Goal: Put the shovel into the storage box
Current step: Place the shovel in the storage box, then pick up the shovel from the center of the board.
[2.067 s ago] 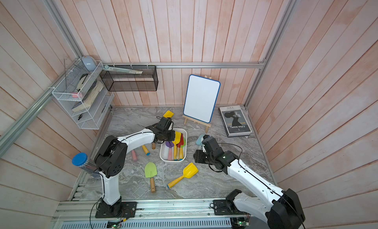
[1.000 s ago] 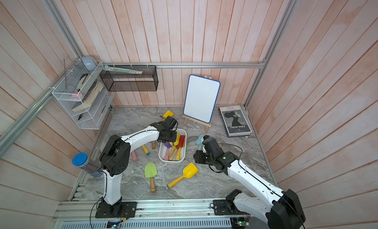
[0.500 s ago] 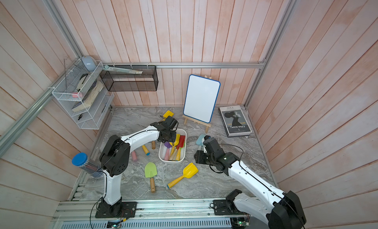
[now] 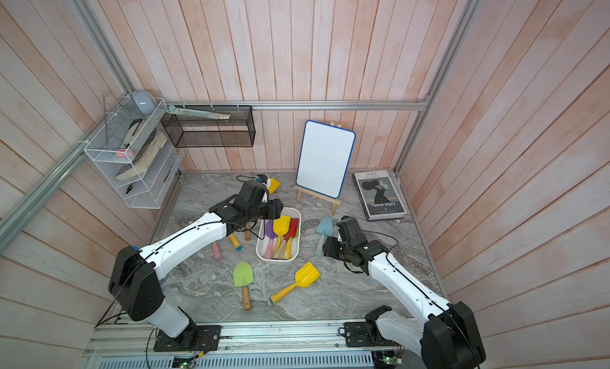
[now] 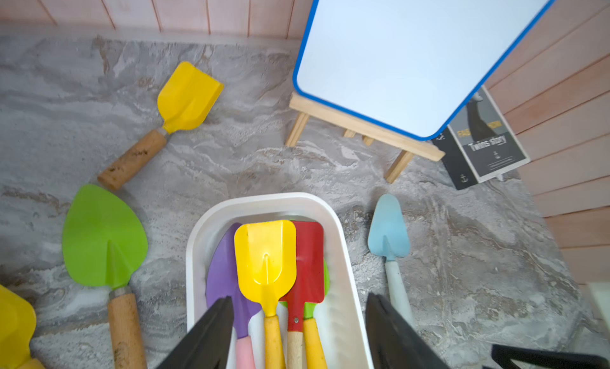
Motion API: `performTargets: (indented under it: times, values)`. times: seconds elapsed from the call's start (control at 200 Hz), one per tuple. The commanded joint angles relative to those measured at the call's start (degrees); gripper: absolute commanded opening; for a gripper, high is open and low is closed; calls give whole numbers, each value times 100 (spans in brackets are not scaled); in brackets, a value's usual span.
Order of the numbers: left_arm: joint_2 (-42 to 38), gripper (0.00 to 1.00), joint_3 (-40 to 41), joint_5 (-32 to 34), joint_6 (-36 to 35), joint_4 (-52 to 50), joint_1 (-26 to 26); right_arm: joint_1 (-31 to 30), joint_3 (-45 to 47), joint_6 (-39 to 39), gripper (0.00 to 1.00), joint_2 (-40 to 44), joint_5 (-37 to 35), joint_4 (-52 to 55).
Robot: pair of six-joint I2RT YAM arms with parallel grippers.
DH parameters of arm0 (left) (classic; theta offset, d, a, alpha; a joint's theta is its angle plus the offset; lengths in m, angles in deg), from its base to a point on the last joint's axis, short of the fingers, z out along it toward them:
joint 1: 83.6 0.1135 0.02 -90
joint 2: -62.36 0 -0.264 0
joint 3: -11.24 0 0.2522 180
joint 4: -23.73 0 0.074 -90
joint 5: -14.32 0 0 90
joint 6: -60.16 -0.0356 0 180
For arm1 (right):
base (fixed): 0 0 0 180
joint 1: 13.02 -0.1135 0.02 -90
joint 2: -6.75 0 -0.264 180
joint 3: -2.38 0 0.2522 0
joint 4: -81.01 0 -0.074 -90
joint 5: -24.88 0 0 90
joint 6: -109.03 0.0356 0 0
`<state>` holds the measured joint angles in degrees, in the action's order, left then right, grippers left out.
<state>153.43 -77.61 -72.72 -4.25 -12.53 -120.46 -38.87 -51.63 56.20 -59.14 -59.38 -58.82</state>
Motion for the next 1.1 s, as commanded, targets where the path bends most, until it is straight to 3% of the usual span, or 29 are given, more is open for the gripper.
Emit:
performTargets:
  times: [0.0,0.415,1.095]
  values:
    - [-294,72,352,-438,67,595,-5,40,-262,-138,57,-424,-128,-128]
    - [-991,76,983,-1017,138,1019,54,45,-948,-186,58,-1811,-353,-395]
    - [-1240,76,1167,-1252,20,966,200,-374,-1168,188,57,-2781,-519,-614]
